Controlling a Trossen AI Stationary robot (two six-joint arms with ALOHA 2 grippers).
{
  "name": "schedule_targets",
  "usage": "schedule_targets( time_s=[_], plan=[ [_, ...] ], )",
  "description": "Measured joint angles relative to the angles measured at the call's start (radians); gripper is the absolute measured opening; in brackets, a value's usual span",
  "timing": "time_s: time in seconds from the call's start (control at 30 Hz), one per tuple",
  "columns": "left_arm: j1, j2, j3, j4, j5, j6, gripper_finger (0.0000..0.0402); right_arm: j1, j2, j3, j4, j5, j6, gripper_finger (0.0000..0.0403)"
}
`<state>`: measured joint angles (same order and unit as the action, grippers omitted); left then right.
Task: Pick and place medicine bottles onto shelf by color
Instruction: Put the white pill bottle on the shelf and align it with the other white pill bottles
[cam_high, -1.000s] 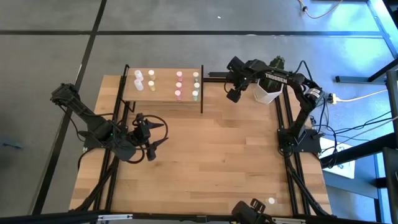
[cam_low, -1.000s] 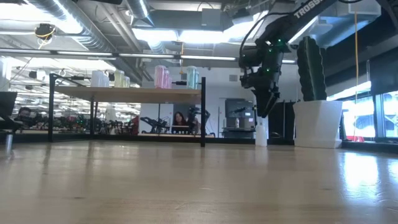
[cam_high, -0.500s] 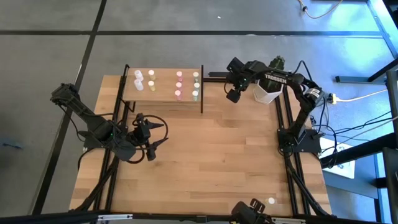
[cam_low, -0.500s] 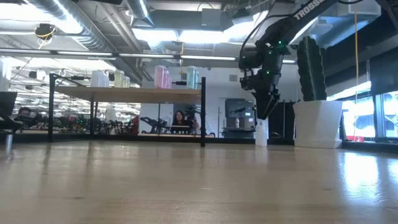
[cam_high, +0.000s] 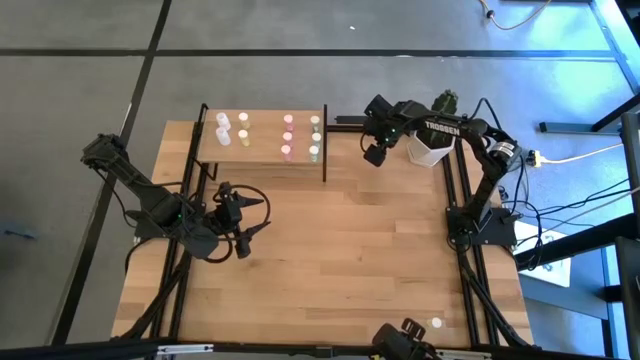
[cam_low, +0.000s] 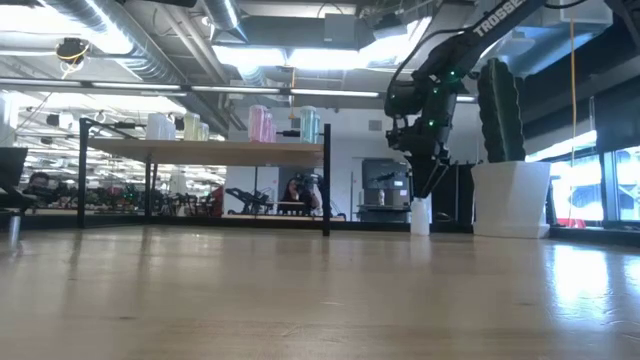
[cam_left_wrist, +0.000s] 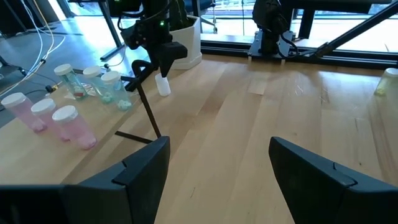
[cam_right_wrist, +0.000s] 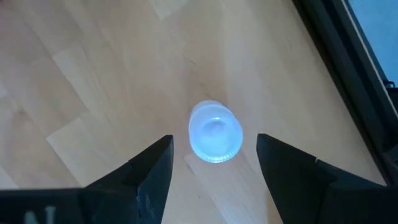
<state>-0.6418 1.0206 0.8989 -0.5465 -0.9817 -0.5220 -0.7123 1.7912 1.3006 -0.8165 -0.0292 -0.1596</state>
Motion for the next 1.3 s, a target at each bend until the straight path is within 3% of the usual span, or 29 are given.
schedule_targets(
  time_s=[0.77,1.13,1.3],
  plan=[
    [0.0,0.0,0.0,0.0,0.004,0.0,0.0267,0.0,0.089,0.0,0.016,0.001,0.001,0.023],
    [0.0,0.0,0.0,-0.006,0.022,0.0,0.0267,0.003,0.089,0.0,0.015,0.002,0.001,0.0149],
    [0.0,0.0,0.0,-0.008,0.023,-0.012,0.0267,0.003,0.088,0.0,0.015,0.002,0.0,0.014]
  ],
)
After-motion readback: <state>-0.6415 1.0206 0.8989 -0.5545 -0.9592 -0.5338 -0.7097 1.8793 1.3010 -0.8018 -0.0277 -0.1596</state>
